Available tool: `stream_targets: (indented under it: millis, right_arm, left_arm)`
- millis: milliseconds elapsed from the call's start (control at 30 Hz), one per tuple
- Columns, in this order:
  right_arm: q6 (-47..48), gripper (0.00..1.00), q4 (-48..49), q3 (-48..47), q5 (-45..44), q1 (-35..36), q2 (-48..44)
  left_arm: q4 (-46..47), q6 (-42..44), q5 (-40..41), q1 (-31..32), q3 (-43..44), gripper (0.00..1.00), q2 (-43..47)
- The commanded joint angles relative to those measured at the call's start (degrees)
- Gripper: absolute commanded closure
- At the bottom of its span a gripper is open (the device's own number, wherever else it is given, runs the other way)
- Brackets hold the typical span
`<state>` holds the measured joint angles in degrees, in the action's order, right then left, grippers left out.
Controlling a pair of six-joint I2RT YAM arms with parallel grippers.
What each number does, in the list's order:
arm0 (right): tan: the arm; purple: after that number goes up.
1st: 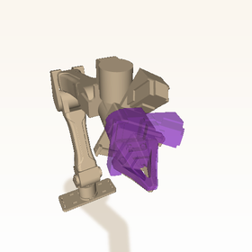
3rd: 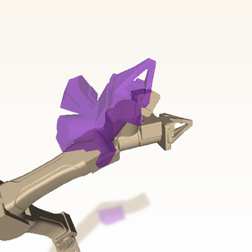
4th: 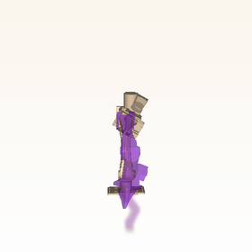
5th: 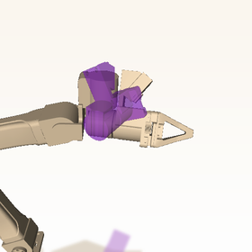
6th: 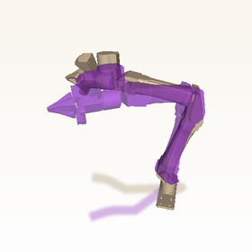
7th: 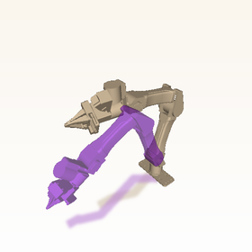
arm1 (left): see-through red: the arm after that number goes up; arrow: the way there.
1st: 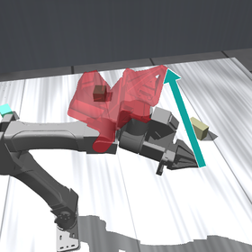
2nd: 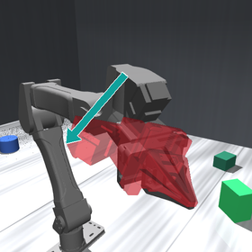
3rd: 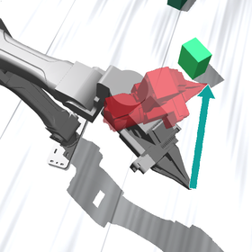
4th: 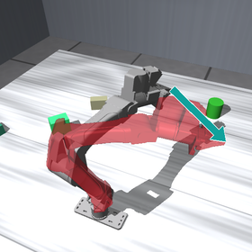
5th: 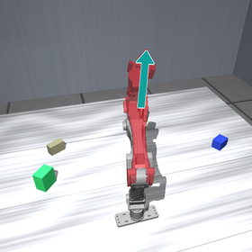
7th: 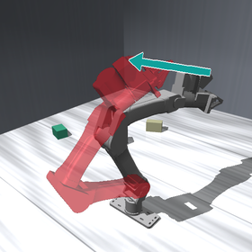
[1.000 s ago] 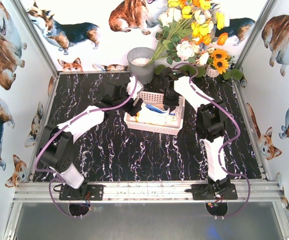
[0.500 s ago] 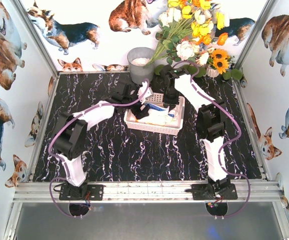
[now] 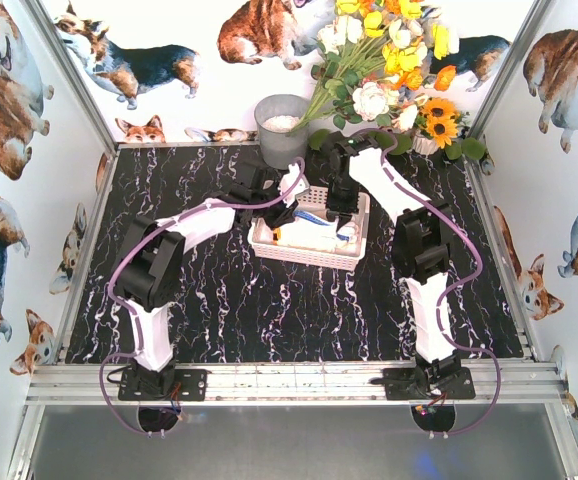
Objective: Put the gloves into the storage basket
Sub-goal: Place the glove in the bin.
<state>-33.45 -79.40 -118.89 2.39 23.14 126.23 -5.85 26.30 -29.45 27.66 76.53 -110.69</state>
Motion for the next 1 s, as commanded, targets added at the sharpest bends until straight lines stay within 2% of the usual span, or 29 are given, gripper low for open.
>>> stream_targets:
  millis: [0,367,500,633,767,867,967]
  right_arm:
    - [0.3,0.86,-3.7,-4.6,3.2,-0.3,-0.1]
    - [3.0,0.79,-9.4,-7.3,1.0,-0.7,0.3]
    - [0.6,0.79,-7.3,-7.6,-6.8,-1.3,-0.2]
    - [-1.4,0.76,-2.4,-6.3,-12.4,-1.3,-4.7]
    - [-1.4,0.67,1.6,-3.4,-16.2,-1.3,-10.7]
    - [-0.7,0.66,4.5,1.8,-15.9,-1.3,-15.8]
    - [-0.8,0.67,9.1,11.0,-12.3,-1.3,-22.3]
  left_arm:
    - [-1.8,-0.1,-0.5,0.2,1.7,0.86,-1.3]
    - [-7.6,0.1,1.8,-0.1,3.5,0.95,-4.7]
    - [-8.7,-0.3,1.9,-0.3,4.5,0.95,-5.9]
    - [-9.1,-2.0,2.0,-0.7,5.4,0.95,-7.0]
    - [-11.0,-3.5,1.7,-1.3,7.8,0.94,-9.0]
    - [-11.6,-4.6,1.4,-1.5,8.9,0.93,-9.9]
    - [-12.0,-5.5,0.7,-1.8,9.6,0.92,-10.2]
